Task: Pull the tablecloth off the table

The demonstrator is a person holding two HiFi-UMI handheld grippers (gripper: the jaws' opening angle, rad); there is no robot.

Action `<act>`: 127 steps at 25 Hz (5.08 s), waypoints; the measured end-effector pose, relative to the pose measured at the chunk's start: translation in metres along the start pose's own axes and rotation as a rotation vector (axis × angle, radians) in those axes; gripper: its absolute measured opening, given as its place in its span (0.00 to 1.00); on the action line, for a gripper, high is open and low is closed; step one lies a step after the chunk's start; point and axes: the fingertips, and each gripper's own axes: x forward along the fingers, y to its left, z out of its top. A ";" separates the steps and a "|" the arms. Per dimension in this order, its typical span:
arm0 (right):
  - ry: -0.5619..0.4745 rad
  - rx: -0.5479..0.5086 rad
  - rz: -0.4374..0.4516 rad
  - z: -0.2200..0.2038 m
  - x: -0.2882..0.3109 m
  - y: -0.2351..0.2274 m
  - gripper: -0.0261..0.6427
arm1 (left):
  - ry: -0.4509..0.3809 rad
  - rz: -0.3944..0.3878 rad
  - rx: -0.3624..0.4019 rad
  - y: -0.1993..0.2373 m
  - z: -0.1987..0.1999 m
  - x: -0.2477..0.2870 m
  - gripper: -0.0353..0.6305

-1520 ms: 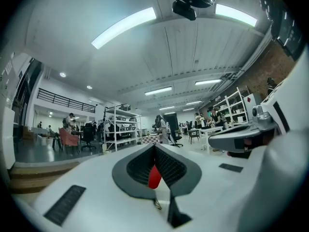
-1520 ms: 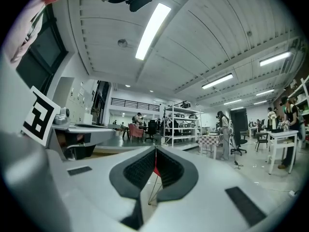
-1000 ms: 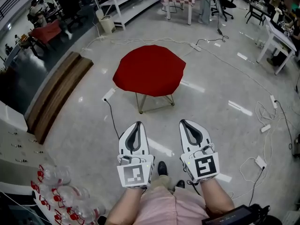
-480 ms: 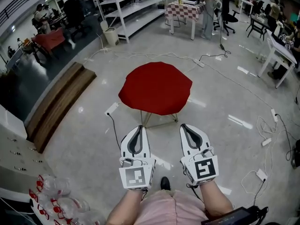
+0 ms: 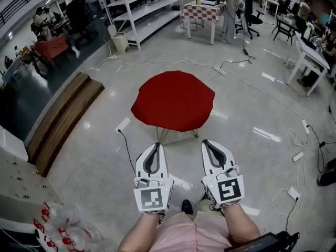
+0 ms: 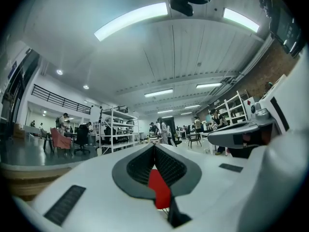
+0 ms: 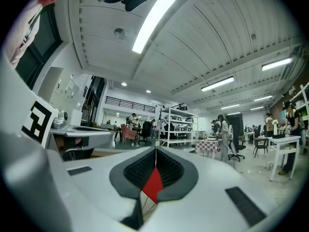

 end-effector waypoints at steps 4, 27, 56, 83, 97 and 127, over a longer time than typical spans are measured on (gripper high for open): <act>0.014 0.010 -0.013 -0.007 0.004 -0.007 0.06 | 0.016 -0.006 -0.001 -0.001 -0.007 0.008 0.09; 0.064 0.084 -0.008 -0.046 0.117 -0.124 0.06 | 0.114 0.003 0.041 -0.009 -0.043 0.158 0.09; -0.027 0.053 0.063 -0.019 0.212 -0.206 0.06 | 0.036 0.091 0.106 -0.001 -0.011 0.264 0.09; 0.186 0.080 0.053 -0.108 0.254 -0.156 0.07 | 0.185 0.024 -0.027 0.059 -0.115 0.260 0.09; 0.358 0.124 0.059 -0.241 0.254 -0.139 0.07 | 0.360 0.025 -0.126 0.062 -0.256 0.245 0.09; 0.498 0.153 0.103 -0.381 0.252 -0.118 0.07 | 0.452 0.024 -0.441 0.048 -0.421 0.224 0.47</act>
